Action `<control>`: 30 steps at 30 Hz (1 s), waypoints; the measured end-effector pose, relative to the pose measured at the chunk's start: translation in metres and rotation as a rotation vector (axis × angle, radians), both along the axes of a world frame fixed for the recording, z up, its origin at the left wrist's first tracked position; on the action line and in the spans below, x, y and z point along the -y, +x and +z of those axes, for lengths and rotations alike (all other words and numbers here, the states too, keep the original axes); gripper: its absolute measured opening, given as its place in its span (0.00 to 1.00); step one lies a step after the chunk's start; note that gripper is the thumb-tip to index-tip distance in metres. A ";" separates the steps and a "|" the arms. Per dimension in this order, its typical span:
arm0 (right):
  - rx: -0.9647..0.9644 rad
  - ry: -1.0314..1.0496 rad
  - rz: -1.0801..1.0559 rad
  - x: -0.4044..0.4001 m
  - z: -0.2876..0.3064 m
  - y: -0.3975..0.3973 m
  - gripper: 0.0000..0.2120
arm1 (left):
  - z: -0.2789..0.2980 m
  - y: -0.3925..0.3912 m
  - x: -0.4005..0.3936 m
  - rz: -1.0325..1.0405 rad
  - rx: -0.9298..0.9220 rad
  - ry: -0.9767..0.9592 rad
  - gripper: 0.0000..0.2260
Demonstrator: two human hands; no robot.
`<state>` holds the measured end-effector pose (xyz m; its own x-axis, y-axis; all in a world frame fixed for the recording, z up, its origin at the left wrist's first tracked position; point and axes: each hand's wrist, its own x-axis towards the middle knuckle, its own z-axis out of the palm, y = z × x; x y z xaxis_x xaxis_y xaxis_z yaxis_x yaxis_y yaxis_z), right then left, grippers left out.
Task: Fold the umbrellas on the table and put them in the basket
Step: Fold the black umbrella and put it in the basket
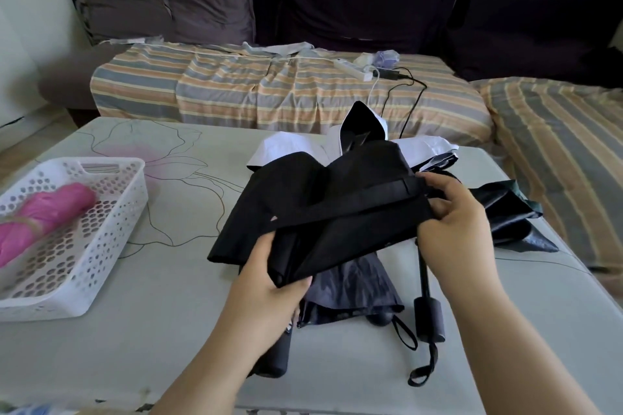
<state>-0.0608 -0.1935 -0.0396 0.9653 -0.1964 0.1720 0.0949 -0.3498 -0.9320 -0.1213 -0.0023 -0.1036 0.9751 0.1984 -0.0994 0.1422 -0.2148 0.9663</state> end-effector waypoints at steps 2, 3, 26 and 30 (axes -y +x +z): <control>-0.003 -0.062 0.025 -0.001 0.001 -0.005 0.31 | 0.000 0.002 -0.004 0.014 -0.008 -0.091 0.21; 0.007 -0.117 0.052 -0.002 0.001 -0.008 0.34 | 0.001 0.003 -0.005 0.021 -0.010 -0.134 0.22; 0.098 -0.005 0.139 -0.008 0.002 -0.033 0.34 | 0.006 0.008 0.008 0.020 0.019 -0.229 0.27; 0.130 0.185 0.121 -0.020 0.008 -0.037 0.34 | -0.001 0.006 0.012 0.042 0.008 -0.127 0.24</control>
